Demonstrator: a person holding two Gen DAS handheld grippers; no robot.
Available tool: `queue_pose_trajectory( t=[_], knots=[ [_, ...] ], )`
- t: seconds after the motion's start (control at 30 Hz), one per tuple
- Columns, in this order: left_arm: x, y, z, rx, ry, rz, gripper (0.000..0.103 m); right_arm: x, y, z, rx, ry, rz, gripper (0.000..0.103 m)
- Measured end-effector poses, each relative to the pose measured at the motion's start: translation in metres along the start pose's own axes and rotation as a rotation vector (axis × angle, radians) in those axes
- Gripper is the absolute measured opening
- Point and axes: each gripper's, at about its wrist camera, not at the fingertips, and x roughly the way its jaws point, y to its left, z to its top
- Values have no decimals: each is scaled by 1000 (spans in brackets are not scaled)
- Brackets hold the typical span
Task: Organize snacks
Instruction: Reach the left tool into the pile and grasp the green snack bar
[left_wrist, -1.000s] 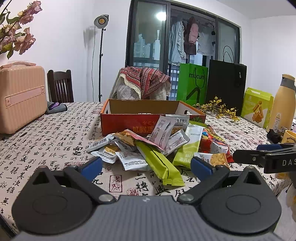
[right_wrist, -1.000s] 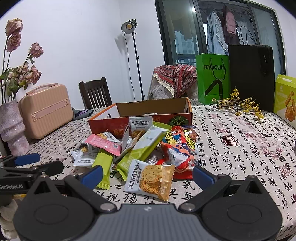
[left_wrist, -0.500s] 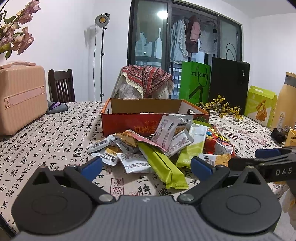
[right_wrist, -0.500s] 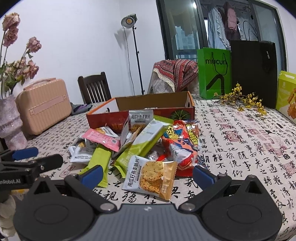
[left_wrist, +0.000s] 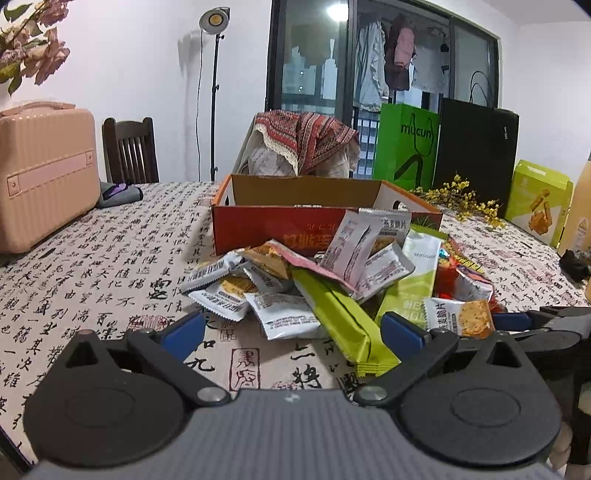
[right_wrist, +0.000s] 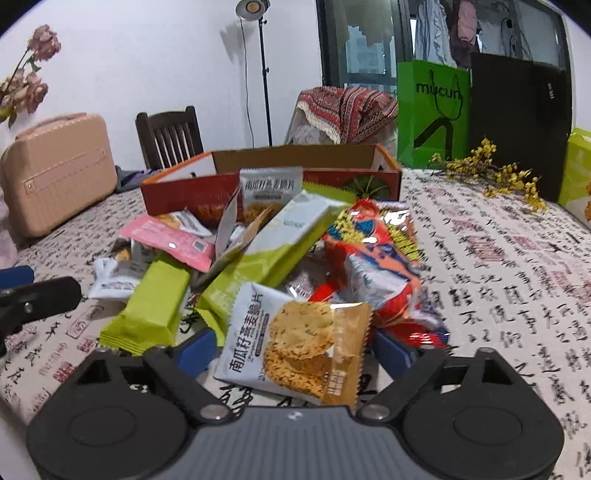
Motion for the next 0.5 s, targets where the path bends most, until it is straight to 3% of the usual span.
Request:
queue_pose_trajectory(
  t=[0.33,0.5],
  knots=[
    [6,1,-3,-15,23,-10,103,-4,14,-7,-115,-43,-24,70],
    [8,-2,-2,-13,27,-11,103,-13,13,-9,-138,-73,-18,66]
  ],
)
